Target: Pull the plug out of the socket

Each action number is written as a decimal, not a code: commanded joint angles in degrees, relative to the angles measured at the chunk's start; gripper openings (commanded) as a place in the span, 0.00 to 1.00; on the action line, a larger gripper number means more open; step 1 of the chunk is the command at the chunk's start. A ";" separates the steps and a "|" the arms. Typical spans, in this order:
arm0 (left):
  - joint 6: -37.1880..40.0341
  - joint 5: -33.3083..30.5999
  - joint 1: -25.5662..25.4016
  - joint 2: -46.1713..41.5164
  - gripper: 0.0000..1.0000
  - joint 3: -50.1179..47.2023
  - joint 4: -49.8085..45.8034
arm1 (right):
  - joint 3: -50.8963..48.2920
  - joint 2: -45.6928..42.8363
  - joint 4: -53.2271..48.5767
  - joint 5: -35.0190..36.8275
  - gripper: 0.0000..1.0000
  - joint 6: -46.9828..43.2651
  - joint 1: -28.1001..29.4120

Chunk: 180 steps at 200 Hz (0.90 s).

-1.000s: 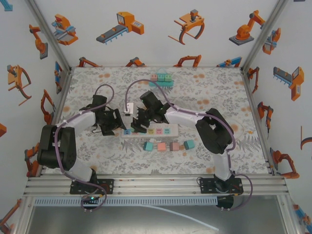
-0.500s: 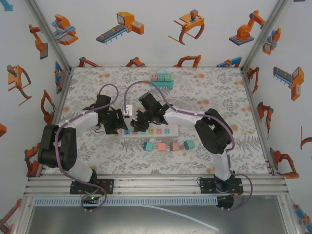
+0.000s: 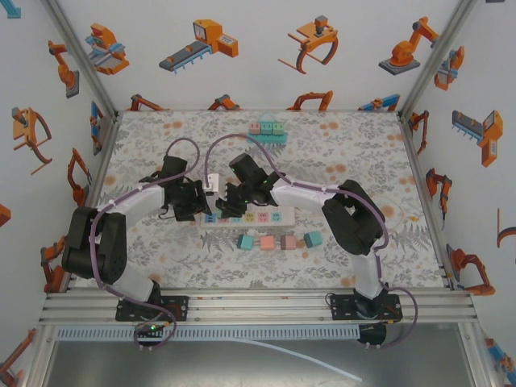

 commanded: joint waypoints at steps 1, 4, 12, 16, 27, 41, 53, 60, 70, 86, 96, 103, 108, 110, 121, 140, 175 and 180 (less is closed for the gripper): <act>2.17 -6.60 -1.51 3.75 0.59 -2.49 -4.98 | 0.00 -3.50 2.36 2.39 0.24 -0.57 -0.16; 2.10 -6.69 -1.57 3.69 0.58 -2.49 -4.98 | -0.04 -3.68 2.43 2.39 0.24 -0.49 -0.21; 2.11 -7.09 -1.77 3.41 0.58 -2.42 -4.98 | -0.28 -4.02 2.88 2.32 0.23 -0.31 -0.19; 2.13 -7.31 -1.86 3.30 0.58 -2.41 -4.99 | -0.46 -4.23 3.35 2.30 0.23 -0.22 -0.19; 2.08 -7.88 -2.02 2.95 0.59 -2.43 -5.03 | -0.96 -4.84 4.44 2.17 0.22 0.41 -0.15; 2.04 -8.36 -2.05 2.86 0.58 -2.41 -5.27 | -1.49 -5.63 5.84 2.13 0.20 1.53 -0.16; 1.90 -8.63 -2.05 2.86 0.58 -2.49 -5.33 | -1.79 -6.25 6.58 2.13 0.19 2.24 -0.21; 1.82 -8.65 -2.06 2.86 0.58 -2.49 -5.33 | -2.00 -6.66 6.91 2.13 0.19 2.55 -0.20; 1.73 -8.84 -2.04 2.88 0.58 -2.52 -5.33 | -2.54 -7.26 7.37 2.13 0.19 2.74 -0.16; 1.67 -9.08 -2.04 2.87 0.58 -2.49 -5.33 | -3.55 -8.17 8.17 2.52 0.18 2.93 -0.18; 1.66 -9.04 -2.07 2.86 0.59 -2.49 -5.33 | -4.20 -8.91 8.55 2.81 0.17 2.98 -0.17; 1.65 -9.08 -2.13 2.77 0.59 -2.56 -5.33 | -4.50 -9.32 8.61 2.98 0.17 2.99 -0.20; 1.66 -9.08 -2.14 2.69 0.59 -2.58 -5.33 | -4.77 -9.59 8.68 3.09 0.17 3.04 -0.18; 1.67 -9.08 -2.15 2.68 0.59 -2.58 -5.33 | -4.90 -9.72 8.81 3.16 0.17 3.10 -0.18; 1.69 -9.17 -2.10 2.60 0.59 -2.58 -5.34 | -5.59 -10.34 9.16 3.43 0.16 3.19 -0.16; 1.57 -9.09 -2.15 2.47 0.59 -2.58 -5.33 | -6.61 -11.39 9.89 4.13 0.16 3.55 -0.19; 1.78 -8.38 -2.31 0.99 0.59 -2.11 -5.42 | -8.85 -14.26 11.70 5.16 0.15 6.16 -0.46; 1.91 -8.04 -2.31 0.51 0.59 -1.93 -5.38 | -9.37 -14.92 12.25 5.20 0.15 6.96 -0.49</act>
